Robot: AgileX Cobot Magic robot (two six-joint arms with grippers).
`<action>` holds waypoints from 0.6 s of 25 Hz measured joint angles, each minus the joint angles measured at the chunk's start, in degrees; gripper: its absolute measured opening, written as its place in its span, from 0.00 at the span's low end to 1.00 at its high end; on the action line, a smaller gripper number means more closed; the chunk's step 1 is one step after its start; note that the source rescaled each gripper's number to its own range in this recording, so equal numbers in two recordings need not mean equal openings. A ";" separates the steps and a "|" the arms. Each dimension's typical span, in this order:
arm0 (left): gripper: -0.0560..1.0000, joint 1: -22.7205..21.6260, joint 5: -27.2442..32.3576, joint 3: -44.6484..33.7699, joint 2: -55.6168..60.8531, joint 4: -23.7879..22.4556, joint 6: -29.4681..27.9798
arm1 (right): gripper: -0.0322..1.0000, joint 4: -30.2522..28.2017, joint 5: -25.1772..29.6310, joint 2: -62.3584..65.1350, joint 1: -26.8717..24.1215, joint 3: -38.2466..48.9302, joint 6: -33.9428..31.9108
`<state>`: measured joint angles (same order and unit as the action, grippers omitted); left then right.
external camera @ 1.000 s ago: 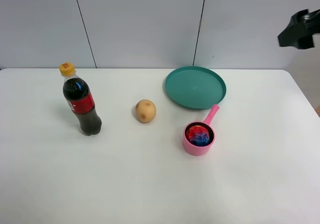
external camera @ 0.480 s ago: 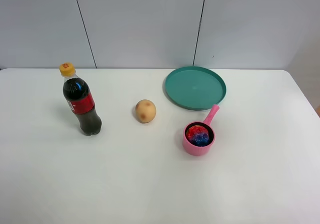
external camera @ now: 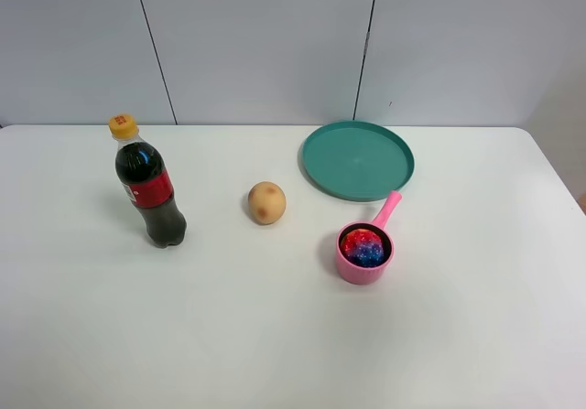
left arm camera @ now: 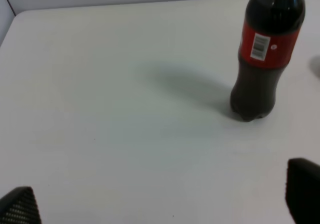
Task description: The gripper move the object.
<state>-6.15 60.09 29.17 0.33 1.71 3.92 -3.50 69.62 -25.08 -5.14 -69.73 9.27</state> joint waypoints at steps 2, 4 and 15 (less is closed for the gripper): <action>1.00 0.00 0.00 0.00 0.00 0.00 0.00 | 1.00 0.19 0.00 2.90 0.00 1.74 -0.73; 1.00 0.00 0.00 0.00 0.00 0.00 0.00 | 1.00 0.70 0.05 5.98 -0.09 4.83 -1.80; 1.00 0.00 0.00 0.00 0.00 0.00 0.00 | 1.00 3.50 -1.97 17.56 -0.09 26.52 -6.15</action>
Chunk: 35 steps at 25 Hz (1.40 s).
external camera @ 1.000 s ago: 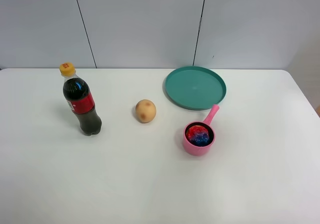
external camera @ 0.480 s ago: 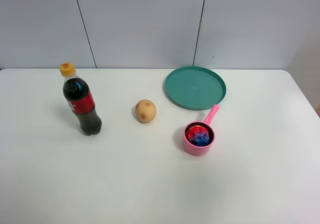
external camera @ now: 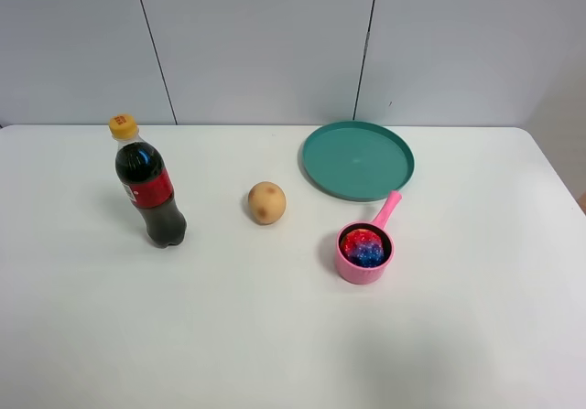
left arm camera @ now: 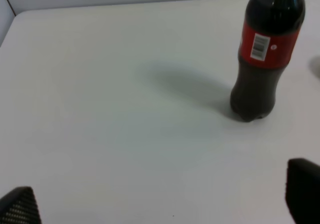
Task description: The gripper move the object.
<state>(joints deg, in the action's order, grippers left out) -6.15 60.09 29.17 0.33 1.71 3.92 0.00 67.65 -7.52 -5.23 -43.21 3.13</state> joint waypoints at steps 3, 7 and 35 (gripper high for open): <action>1.00 0.00 0.00 0.00 0.00 0.00 0.00 | 1.00 0.00 -1.79 1.60 0.00 5.51 -1.76; 1.00 0.00 0.00 0.00 0.00 0.00 0.00 | 1.00 0.00 -3.59 2.63 0.00 11.08 -2.48; 1.00 0.00 0.00 0.00 0.00 0.00 0.00 | 1.00 0.00 -6.49 7.67 0.00 14.57 -3.13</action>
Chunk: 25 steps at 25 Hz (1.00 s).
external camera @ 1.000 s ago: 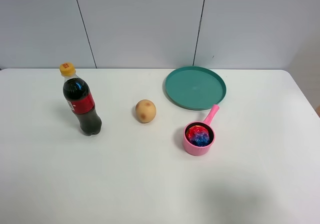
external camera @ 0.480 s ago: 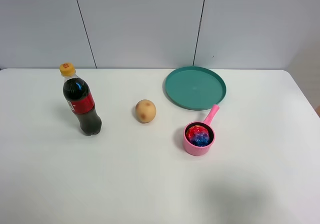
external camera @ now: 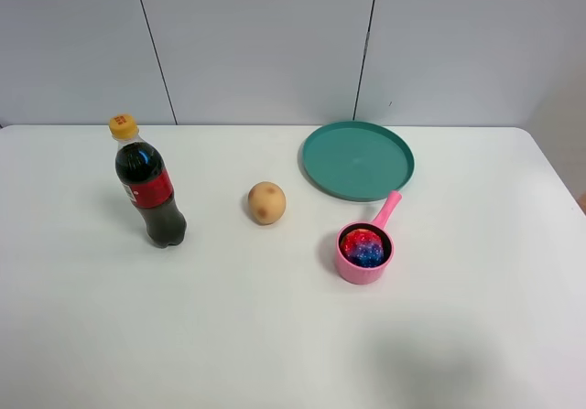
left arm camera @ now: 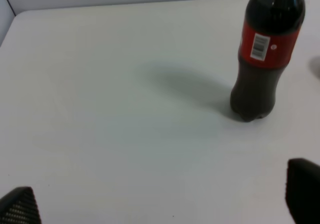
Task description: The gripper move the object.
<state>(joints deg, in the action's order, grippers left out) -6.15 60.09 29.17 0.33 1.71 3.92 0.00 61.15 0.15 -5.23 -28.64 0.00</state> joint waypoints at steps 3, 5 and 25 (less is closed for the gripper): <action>1.00 0.00 0.00 0.00 0.00 0.00 0.00 | 1.00 0.00 0.00 0.00 0.00 0.00 0.00; 1.00 0.00 0.00 0.00 0.00 0.00 0.00 | 1.00 0.00 0.00 0.00 0.00 0.00 0.00; 1.00 0.00 0.00 0.00 0.00 0.00 0.00 | 1.00 0.00 0.00 0.00 0.00 0.00 0.00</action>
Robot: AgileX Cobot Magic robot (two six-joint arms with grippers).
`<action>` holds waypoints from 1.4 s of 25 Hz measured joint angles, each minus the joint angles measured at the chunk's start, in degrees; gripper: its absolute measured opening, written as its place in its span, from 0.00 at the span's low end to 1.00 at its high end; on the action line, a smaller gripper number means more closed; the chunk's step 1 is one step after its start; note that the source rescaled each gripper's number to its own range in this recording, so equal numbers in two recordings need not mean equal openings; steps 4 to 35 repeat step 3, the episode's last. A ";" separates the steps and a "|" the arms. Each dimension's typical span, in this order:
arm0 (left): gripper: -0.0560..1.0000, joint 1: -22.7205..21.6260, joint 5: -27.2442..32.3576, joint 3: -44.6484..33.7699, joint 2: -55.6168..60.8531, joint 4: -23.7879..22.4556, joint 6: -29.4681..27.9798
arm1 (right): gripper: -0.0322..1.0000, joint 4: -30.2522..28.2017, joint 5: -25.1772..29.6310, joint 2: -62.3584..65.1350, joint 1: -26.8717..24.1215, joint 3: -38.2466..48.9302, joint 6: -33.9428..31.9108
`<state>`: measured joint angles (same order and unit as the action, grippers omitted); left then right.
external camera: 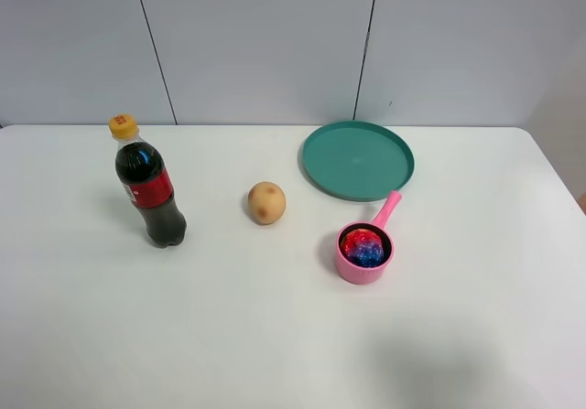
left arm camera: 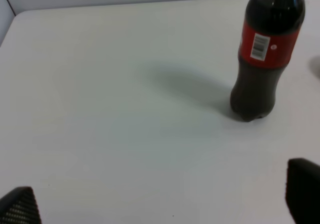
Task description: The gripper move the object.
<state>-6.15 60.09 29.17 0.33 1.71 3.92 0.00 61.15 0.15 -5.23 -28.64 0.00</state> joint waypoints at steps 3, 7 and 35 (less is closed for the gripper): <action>1.00 0.00 0.00 0.00 0.00 0.00 0.00 | 1.00 0.00 0.00 0.00 0.00 0.00 0.00; 1.00 0.00 0.00 0.00 0.00 0.00 0.00 | 1.00 0.00 0.00 0.00 0.00 0.00 0.00; 1.00 0.00 0.00 0.00 0.00 0.00 0.00 | 1.00 0.00 0.00 0.00 0.00 0.00 0.00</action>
